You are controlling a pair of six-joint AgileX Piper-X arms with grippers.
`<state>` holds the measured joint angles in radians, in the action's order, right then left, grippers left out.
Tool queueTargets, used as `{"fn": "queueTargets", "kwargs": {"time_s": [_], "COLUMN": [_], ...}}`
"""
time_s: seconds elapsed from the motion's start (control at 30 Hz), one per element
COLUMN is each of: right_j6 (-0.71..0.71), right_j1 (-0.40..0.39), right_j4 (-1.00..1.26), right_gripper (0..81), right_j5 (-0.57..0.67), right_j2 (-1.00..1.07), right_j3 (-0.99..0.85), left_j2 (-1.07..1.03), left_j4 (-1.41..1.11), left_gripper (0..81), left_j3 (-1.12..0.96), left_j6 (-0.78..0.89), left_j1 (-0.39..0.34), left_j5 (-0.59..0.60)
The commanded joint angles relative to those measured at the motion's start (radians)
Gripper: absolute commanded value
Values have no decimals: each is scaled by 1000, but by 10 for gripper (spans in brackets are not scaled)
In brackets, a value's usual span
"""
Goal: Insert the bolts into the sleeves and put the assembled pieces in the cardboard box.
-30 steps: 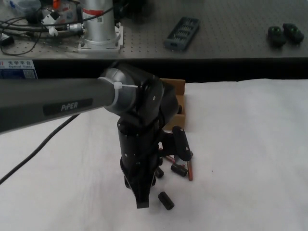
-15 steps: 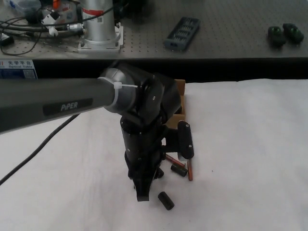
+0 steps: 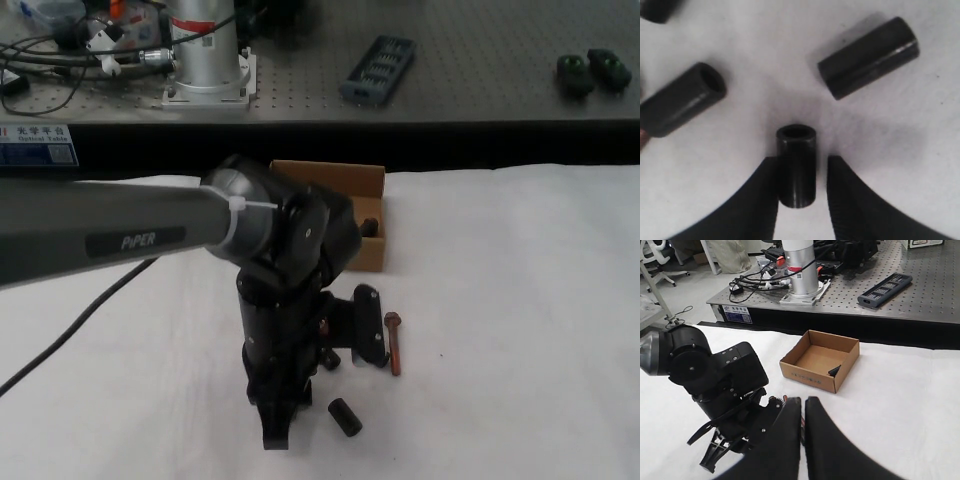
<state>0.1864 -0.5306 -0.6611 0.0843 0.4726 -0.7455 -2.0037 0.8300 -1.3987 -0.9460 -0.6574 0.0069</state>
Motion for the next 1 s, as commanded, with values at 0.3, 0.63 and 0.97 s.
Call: {"fn": "queueTargets", "kwargs": {"time_s": [0.3,0.63,0.97], "right_j6": [0,0,0], "right_j1": [5,5,5], "right_j4": [8,8,8], "right_gripper": [25,25,25], "right_j5": [5,0,0], "right_j2": [-7,-7,-7], "right_j3": [-6,-6,-6], "left_j2": [21,54,69], "left_j4": [-44,-51,-52], "left_gripper": [189,189,355], "left_j3": [66,63,63], "left_j6": [7,12,30], "left_j1": [5,5,3], "left_j5": [5,5,57]}}
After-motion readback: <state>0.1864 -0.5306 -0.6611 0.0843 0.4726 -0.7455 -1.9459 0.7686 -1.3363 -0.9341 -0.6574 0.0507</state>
